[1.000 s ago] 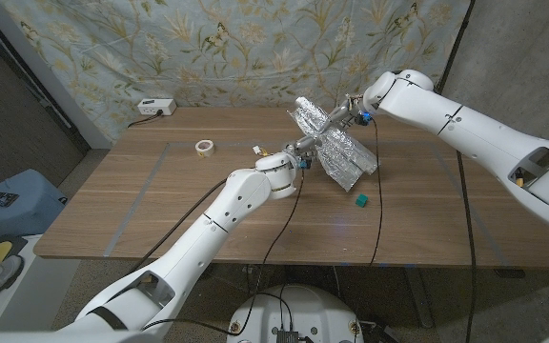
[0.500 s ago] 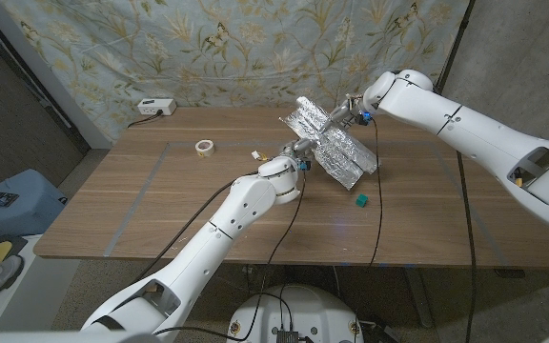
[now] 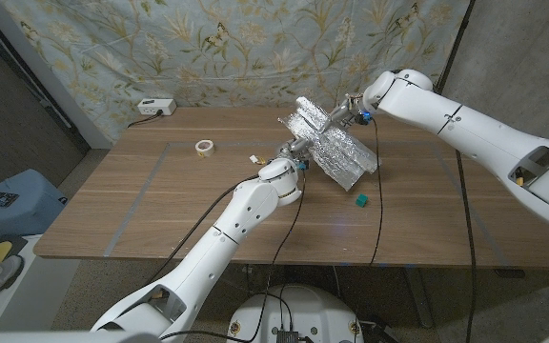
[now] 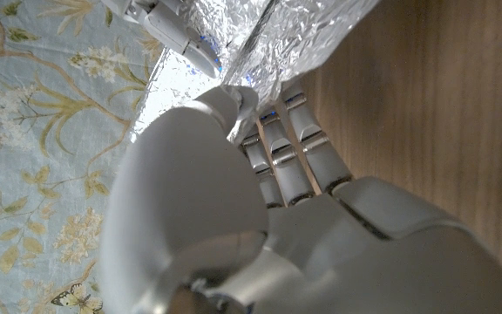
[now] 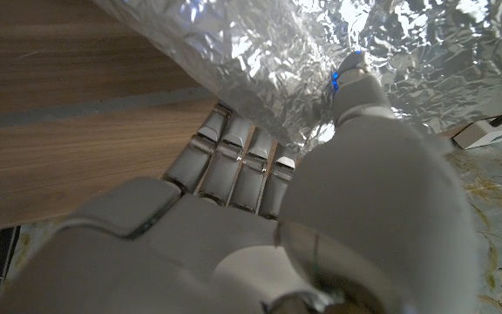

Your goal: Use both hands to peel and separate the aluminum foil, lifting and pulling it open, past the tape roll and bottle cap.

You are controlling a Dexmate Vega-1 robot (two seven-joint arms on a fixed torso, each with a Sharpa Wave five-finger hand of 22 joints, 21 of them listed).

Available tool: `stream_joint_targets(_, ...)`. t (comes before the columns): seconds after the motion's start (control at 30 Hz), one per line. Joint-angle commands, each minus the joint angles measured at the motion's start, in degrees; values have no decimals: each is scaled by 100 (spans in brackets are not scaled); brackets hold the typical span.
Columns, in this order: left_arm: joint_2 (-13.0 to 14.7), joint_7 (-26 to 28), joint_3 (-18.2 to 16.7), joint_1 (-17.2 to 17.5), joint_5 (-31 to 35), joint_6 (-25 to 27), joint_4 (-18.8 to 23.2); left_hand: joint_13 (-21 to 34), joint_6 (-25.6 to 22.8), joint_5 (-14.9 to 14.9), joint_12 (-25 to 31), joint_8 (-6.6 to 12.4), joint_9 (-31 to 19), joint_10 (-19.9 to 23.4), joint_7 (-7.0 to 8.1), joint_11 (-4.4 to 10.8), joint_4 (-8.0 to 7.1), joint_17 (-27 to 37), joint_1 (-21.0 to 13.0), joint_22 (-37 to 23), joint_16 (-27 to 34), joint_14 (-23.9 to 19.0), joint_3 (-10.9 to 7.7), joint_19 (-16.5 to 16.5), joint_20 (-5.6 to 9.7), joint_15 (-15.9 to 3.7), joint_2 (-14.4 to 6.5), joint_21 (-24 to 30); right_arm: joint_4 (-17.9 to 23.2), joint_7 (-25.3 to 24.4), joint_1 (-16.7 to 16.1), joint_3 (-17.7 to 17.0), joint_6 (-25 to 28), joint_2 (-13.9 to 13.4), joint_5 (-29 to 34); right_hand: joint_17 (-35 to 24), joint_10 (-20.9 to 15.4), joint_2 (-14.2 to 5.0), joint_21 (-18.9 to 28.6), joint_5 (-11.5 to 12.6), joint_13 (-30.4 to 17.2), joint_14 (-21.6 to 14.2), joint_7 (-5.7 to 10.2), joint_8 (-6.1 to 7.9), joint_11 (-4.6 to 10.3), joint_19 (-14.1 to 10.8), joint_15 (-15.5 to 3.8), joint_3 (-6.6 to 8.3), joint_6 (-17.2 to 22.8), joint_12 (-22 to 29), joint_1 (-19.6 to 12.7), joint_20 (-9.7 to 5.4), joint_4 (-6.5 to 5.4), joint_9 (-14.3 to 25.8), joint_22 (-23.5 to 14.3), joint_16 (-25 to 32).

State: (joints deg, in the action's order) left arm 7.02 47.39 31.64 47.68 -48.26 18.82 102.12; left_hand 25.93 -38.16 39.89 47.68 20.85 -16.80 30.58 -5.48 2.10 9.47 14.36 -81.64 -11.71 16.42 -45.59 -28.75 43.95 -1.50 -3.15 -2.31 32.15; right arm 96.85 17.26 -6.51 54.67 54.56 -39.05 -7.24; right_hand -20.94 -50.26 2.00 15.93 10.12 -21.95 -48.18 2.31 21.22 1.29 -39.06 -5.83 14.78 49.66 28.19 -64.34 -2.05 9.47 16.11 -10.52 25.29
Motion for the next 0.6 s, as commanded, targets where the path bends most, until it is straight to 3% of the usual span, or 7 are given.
stream_joint_targets(0.03,-64,-146,-115,102,-43,-308,-66,35,-111,48,17,47,-21,110,-2,22,-30,-13,7,10,25,-100,-12,102,14,-13,44,62,-22,53,59,75,149,22,43,-36,-185,-704,50,37,-65,-53,-89,37,158,-61,-327,83,453,100,-106,20,-85,25,-32,42)
stream_joint_targets(0.6,-32,-138,-192,254,-219,-367,79,45,-248,99,-16,81,-32,322,31,63,-48,-48,65,49,22,-282,-44,203,49,-109,9,203,-194,114,262,234,351,96,55,-51,-181,-730,64,42,-66,-86,-113,24,154,-85,-335,72,468,111,-54,30,-104,41,-34,32)
